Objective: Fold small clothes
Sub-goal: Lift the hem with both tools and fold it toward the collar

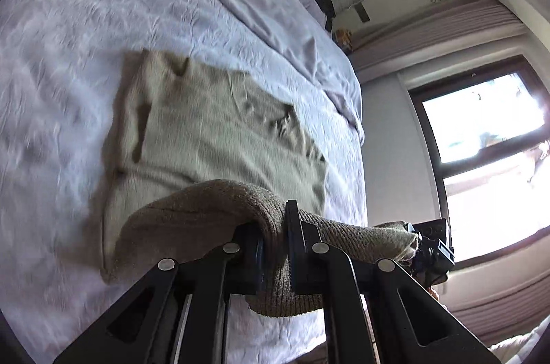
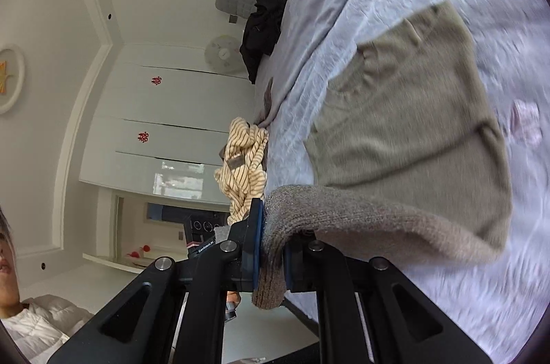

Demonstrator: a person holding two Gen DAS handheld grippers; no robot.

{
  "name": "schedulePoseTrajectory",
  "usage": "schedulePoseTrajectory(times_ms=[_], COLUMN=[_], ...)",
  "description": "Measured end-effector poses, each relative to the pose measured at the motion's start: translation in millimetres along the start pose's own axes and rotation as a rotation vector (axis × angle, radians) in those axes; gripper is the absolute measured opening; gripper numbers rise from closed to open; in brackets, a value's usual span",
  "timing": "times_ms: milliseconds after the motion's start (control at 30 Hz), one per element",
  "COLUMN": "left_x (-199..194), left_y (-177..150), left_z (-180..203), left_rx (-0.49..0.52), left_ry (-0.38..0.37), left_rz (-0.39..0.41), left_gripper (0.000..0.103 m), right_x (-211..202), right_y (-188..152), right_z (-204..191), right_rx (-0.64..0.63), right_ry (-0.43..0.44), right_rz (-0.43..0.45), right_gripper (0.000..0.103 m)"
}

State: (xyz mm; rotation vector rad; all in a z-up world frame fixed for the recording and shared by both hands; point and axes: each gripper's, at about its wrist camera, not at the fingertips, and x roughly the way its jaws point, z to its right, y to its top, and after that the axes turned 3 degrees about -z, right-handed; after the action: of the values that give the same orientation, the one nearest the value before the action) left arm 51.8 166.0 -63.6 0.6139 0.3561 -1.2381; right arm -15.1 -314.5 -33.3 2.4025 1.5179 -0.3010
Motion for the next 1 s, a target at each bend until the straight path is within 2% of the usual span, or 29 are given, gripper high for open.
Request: schedulePoseTrajectory(times_ms=[200,367,533,600,633,700,800,867,900,933,967,1000], left_x=[41.2,89.3,125.4,131.0,131.9,131.5,127.5,123.0,120.8,118.2,116.5,116.3], left_y=[58.9,90.6,98.7,99.4,100.4,103.3,107.8,110.6,111.2,111.1,111.6,110.1], left_z=[-16.4,-45.0,-70.9,-77.7,-78.5,-74.9,-62.6,-53.2,-49.8,-45.6,-43.4,-41.5], left_rx=[-0.027,-0.055,-0.085,-0.115,-0.127,-0.140,-0.105,-0.079,-0.070,-0.055,-0.046,-0.037], left_ry=[0.065,0.168,0.289,0.299,0.304,0.317,0.346,0.346,0.342,0.336,0.334,0.336], left_rz=[0.046,0.018,-0.022,-0.035,-0.039,-0.046,-0.059,-0.071,-0.077,-0.084,-0.092,-0.109], left_gripper=[0.011,0.011,0.011,0.013,0.015,0.015,0.015,0.015,0.015,0.015,0.015,0.025], right_x=[10.0,41.2,69.6,76.3,78.0,78.9,78.0,75.9,74.9,74.0,73.3,72.7], right_y=[68.3,120.6,141.0,144.6,146.1,148.7,154.7,159.7,162.2,164.5,165.2,166.0], right_z=[15.6,57.5,112.7,132.8,140.4,148.7,145.5,136.9,132.9,129.5,127.3,124.0], right_rx=[0.018,0.101,0.196,0.239,0.260,0.292,0.290,0.264,0.256,0.251,0.245,0.235], right_ry=[-0.010,-0.075,-0.177,-0.209,-0.226,-0.237,-0.227,-0.201,-0.185,-0.173,-0.166,-0.154], right_rz=[0.008,-0.014,-0.044,-0.047,-0.045,-0.042,-0.046,-0.049,-0.054,-0.059,-0.062,-0.071], right_gripper=[0.011,0.011,0.011,0.011,0.015,0.015,0.016,0.027,0.047,0.060,0.060,0.060])
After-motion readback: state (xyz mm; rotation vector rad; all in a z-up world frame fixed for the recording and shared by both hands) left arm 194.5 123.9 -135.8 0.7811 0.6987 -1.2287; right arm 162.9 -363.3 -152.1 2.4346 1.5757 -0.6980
